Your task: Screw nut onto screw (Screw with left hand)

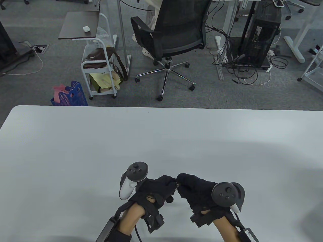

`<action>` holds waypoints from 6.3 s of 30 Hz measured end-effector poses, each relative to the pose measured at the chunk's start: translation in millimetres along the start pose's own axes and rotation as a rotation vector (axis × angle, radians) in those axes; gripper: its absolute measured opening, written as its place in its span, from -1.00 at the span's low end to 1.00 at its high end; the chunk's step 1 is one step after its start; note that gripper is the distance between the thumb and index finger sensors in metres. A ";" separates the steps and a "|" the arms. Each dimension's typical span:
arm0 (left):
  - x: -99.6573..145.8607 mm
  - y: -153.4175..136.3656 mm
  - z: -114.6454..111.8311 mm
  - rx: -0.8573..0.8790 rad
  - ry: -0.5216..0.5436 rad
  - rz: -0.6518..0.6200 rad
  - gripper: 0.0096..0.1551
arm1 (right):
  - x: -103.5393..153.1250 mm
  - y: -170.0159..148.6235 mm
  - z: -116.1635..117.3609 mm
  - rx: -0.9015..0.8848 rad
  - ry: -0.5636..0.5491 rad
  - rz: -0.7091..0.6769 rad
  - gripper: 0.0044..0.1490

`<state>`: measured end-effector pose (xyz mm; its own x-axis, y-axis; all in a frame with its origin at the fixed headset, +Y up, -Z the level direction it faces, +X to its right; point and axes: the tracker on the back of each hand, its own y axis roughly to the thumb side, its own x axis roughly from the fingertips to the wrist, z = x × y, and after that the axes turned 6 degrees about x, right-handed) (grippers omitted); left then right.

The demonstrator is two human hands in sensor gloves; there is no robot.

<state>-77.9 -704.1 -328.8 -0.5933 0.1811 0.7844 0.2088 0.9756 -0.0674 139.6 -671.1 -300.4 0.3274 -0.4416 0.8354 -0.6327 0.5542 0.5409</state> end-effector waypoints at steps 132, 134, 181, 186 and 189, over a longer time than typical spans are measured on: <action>6.7 11.5 1.2 0.077 -0.012 -0.117 -0.23 | 7.4 6.7 -6.8 -0.104 -0.119 0.058 -0.41; 7.9 10.2 1.7 0.075 0.061 -0.100 -0.22 | 7.6 6.9 -6.7 -0.107 -0.121 0.059 -0.41; 11.0 19.8 3.4 0.047 0.048 -0.159 -0.30 | 8.4 8.7 -8.5 -0.097 -0.144 0.049 -0.41; 11.2 17.5 3.6 0.008 0.103 -0.114 -0.27 | 8.3 8.7 -7.8 -0.088 -0.135 0.049 -0.41; 10.1 19.6 1.0 -0.005 0.085 -0.116 -0.38 | 8.3 8.7 -8.0 -0.081 -0.132 0.042 -0.41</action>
<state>-80.6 -683.0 -322.8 -0.5457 0.0558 0.8361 0.1468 0.9887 0.0298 142.4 -664.3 -288.0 0.2037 -0.5024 0.8403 -0.5838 0.6267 0.5162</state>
